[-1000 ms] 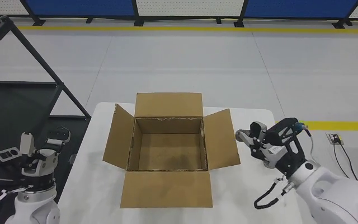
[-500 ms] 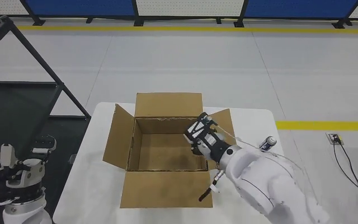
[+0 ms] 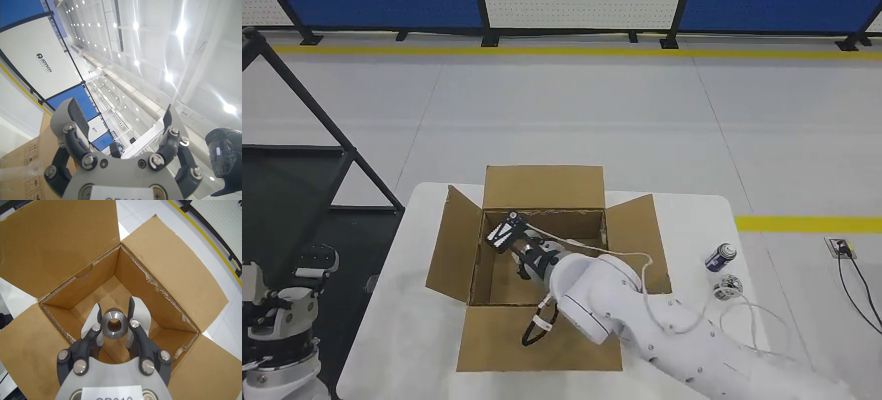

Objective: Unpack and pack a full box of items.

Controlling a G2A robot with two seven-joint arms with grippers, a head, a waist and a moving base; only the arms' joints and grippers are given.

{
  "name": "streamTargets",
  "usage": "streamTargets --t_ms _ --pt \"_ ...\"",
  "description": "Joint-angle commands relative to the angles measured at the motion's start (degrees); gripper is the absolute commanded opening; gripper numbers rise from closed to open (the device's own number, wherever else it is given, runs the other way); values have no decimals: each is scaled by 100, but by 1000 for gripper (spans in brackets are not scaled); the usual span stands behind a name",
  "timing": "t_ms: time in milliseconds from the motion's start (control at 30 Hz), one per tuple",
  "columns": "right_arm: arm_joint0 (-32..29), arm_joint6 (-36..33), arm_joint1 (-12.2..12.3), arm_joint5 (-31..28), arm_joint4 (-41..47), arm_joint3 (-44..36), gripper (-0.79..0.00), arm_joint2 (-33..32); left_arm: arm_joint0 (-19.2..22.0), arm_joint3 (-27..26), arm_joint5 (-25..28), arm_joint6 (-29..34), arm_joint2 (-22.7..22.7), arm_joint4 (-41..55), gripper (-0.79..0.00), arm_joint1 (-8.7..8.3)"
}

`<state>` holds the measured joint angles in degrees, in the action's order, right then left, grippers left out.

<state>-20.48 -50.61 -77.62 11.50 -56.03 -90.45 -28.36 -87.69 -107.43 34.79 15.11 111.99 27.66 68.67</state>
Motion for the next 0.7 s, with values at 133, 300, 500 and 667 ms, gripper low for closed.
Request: streamTargets --t_ms 133,300,500,667 --pt "-5 -3 5 8 -11 -11 -785 -4 0 0 0 0 0 0 0 0" --pt "-5 -3 5 8 -11 -11 -785 -4 0 0 0 0 0 0 0 0" --pt "-107 193 -13 -18 57 151 -785 -83 0 0 0 0 0 0 0 0" --pt "182 353 -283 -447 506 1065 -785 -6 0 0 0 0 0 0 0 0"
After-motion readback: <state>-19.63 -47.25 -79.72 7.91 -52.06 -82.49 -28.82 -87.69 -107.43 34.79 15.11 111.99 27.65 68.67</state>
